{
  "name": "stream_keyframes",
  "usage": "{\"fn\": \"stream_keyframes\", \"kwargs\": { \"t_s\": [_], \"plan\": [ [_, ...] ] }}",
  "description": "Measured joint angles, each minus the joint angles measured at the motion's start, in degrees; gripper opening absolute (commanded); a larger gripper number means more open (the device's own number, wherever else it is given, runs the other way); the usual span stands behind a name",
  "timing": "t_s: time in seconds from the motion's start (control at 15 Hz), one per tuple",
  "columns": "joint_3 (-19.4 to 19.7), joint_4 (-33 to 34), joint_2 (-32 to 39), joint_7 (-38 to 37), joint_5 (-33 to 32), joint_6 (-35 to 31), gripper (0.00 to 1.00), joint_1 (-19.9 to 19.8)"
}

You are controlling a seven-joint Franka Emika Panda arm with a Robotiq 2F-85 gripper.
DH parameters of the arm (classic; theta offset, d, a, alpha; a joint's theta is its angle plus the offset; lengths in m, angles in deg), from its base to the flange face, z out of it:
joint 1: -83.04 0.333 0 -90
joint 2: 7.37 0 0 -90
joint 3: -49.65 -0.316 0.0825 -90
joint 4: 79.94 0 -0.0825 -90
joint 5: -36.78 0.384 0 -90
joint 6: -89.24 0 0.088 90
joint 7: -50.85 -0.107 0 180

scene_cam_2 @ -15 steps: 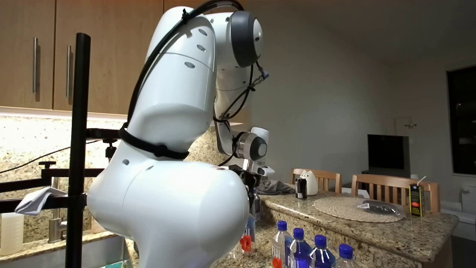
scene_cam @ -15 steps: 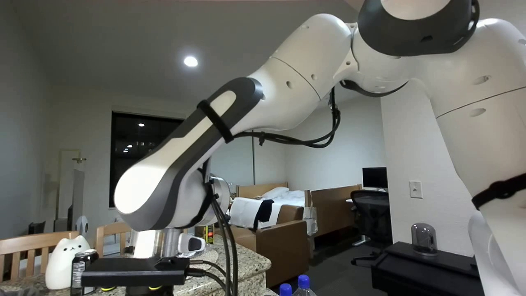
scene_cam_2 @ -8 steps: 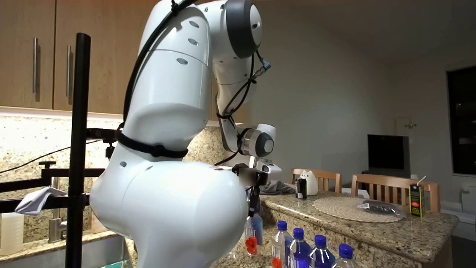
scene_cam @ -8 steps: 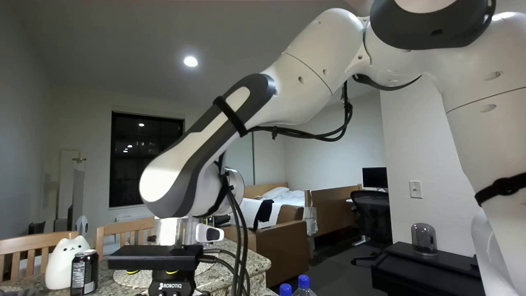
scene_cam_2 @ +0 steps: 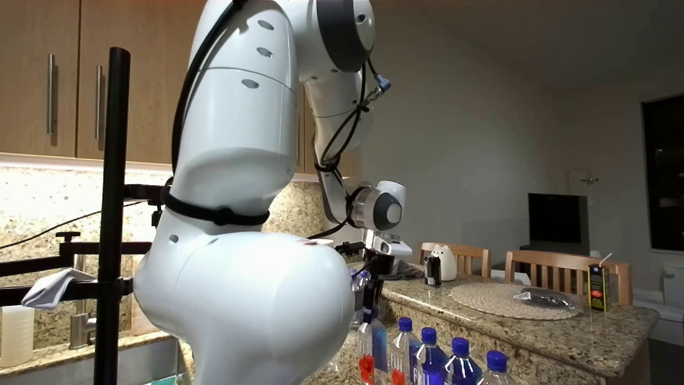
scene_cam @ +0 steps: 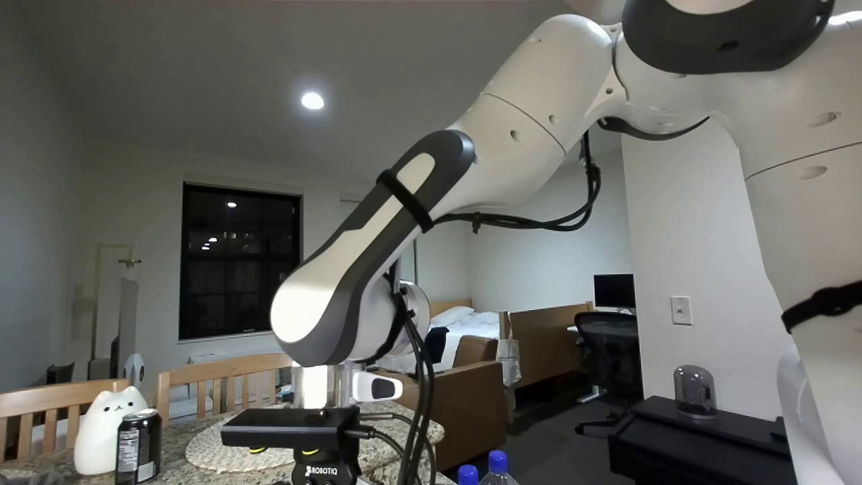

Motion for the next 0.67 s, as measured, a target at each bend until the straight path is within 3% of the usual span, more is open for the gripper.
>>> {"fn": "stream_keyframes", "kwargs": {
  "t_s": [0.67],
  "plan": [
    [0.9,-0.19,-0.04,-2.92,0.14,-0.79,0.14,-2.44]
  ]
}}
